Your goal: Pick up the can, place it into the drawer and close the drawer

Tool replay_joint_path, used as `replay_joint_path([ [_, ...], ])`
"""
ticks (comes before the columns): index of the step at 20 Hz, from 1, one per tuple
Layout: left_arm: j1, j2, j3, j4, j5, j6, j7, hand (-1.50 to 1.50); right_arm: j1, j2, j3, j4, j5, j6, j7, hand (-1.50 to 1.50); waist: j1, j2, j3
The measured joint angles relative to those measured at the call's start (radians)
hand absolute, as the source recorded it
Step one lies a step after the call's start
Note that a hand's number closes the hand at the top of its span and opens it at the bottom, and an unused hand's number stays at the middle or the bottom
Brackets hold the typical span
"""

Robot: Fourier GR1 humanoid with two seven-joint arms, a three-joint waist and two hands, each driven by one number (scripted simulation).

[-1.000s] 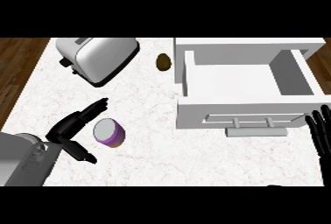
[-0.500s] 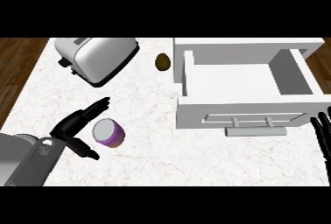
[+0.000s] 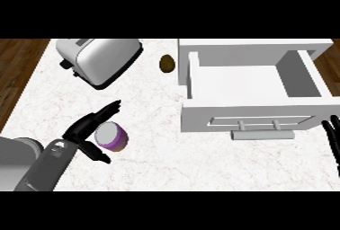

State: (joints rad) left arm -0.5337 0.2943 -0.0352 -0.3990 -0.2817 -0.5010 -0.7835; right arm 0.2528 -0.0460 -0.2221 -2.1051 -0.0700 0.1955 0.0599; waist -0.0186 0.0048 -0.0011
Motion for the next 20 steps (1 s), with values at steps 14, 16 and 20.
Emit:
replay_joint_path([
  [14, -0.04, -0.065, -0.03, 0.043, -0.015, 0.016, -0.011, -1.5, 0.012, 0.019, 0.003, -0.013, 0.003, 0.005, 0.002, -1.5, 0.004, -0.002, 0.0],
  [16, -0.044, -0.073, -0.032, 0.028, -0.007, 0.003, 0.003, 1.5, 0.012, 0.013, -0.009, -0.024, -0.011, 0.008, 0.017, -1.5, 0.006, -0.003, 0.0],
  [20, -0.028, -0.086, -0.044, 0.0, -0.002, -0.005, -0.001, 1.5, 0.022, 0.008, -0.021, -0.031, -0.028, 0.021, 0.016, -1.5, 0.008, -0.004, 0.001],
])
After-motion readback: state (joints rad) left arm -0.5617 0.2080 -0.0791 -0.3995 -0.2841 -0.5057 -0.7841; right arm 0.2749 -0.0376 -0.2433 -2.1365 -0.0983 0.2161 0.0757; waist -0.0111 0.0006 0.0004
